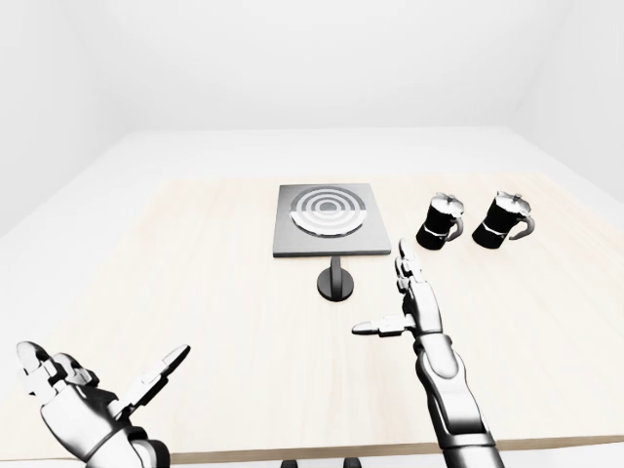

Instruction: Turn off the stove.

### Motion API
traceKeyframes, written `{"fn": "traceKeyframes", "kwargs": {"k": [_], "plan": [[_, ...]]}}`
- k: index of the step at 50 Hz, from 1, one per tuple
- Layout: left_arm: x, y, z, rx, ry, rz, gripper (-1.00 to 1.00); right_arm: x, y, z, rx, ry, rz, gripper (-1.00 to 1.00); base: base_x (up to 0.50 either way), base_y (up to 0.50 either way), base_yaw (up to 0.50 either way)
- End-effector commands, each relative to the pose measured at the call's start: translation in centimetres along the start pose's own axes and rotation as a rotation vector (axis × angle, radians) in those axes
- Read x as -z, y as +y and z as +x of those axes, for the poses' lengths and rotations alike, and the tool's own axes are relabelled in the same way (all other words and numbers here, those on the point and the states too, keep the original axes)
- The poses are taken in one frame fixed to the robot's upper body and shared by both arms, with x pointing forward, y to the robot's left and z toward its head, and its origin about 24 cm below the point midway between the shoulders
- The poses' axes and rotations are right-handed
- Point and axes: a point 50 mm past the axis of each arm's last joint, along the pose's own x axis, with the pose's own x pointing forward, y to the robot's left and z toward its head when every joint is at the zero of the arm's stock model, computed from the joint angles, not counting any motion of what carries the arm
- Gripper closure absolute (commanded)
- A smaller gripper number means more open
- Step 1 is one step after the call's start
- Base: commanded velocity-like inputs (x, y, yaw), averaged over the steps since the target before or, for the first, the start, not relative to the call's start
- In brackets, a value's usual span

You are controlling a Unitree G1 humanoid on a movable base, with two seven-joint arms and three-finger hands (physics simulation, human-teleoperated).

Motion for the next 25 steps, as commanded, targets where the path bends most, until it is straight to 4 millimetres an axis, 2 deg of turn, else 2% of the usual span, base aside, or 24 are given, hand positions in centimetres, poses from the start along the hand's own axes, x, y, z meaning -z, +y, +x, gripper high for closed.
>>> {"fn": "traceKeyframes", "kwargs": {"k": [1,7,12,15,18,20,25], "plan": [[-0.1,0.2,-0.1,-0.007,0.001,-0.012,-1.00,0.0,0.0,-0.1,-0.005,-0.007,-0.002,-1.00,0.00,0.00,0.00],[0.3,0.1,-0.1,-0.006,0.011,0.009,-1.00,-0.2,0.3,-0.7,-0.023,-0.004,-0.051,-1.00,0.00,0.00,0.00],[0.4,-0.1,-0.3,-0.001,0.013,0.025,-1.00,-1.4,0.4,-1.5,-0.036,0.009,-0.030,-1.00,0.00,0.00,0.00],[0.4,-0.2,-0.3,0.002,0.012,0.032,-1.00,-3.4,0.5,-1.6,-0.043,-0.069,-0.046,-1.00,0.00,0.00,0.00],[0.8,-0.1,-0.4,0.002,0.025,0.048,-1.00,-4.6,0.5,-1.8,-0.035,-0.118,-0.062,-1.00,0.00,0.00,0.00],[0.8,-0.1,-0.5,0.001,0.023,0.058,-1.00,-6.4,0.8,-2.2,-0.050,-0.196,-0.053,-1.00,0.00,0.00,0.00],[0.9,-0.1,-0.4,0.001,0.028,0.057,-1.00,-7.8,1.4,-2.3,-0.072,-0.260,-0.067,-1.00,0.00,0.00,0.00]]}}
